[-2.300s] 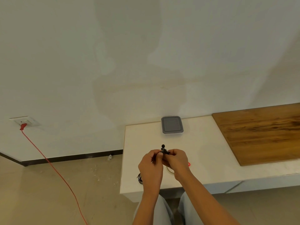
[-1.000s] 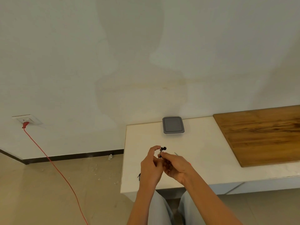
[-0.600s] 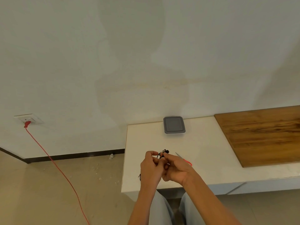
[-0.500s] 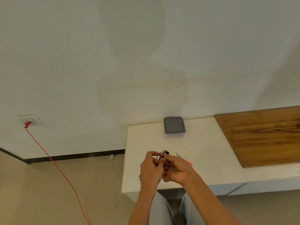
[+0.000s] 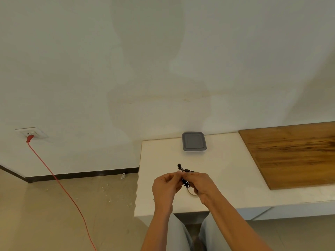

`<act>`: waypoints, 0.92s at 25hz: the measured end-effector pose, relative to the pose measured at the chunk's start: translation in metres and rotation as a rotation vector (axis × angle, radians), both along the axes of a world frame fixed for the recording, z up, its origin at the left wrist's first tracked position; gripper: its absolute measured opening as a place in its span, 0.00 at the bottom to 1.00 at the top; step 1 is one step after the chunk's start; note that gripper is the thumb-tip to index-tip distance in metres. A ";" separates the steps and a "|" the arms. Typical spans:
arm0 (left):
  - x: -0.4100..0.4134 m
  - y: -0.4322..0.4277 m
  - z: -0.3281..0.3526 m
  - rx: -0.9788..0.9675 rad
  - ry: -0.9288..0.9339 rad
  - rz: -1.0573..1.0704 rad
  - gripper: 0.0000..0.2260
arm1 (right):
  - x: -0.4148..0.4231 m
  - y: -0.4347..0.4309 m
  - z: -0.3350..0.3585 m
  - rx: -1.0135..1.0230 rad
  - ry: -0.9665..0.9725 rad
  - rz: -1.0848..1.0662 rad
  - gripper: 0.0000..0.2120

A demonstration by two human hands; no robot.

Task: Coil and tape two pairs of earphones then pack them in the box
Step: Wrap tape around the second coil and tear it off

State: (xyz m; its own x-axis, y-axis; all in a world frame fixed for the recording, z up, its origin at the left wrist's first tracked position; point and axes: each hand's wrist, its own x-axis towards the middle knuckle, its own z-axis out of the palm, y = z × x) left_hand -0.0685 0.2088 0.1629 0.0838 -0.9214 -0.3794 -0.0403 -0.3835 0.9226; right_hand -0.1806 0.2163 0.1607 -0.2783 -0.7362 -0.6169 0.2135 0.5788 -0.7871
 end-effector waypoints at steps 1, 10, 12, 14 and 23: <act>0.000 0.000 -0.001 0.003 0.024 0.006 0.04 | -0.001 0.001 0.003 -0.032 0.020 0.007 0.06; -0.014 0.015 0.001 -0.015 0.191 0.103 0.13 | -0.002 0.005 -0.005 -0.230 0.284 0.020 0.03; -0.014 0.014 0.002 0.036 0.208 0.121 0.16 | -0.003 0.007 -0.009 -0.259 0.383 0.102 0.04; -0.012 0.013 0.002 0.053 0.176 0.133 0.17 | -0.001 0.008 -0.010 -0.276 0.408 0.200 0.07; -0.006 0.010 -0.010 0.006 0.056 0.072 0.18 | 0.004 0.011 -0.009 -0.294 0.270 0.059 0.06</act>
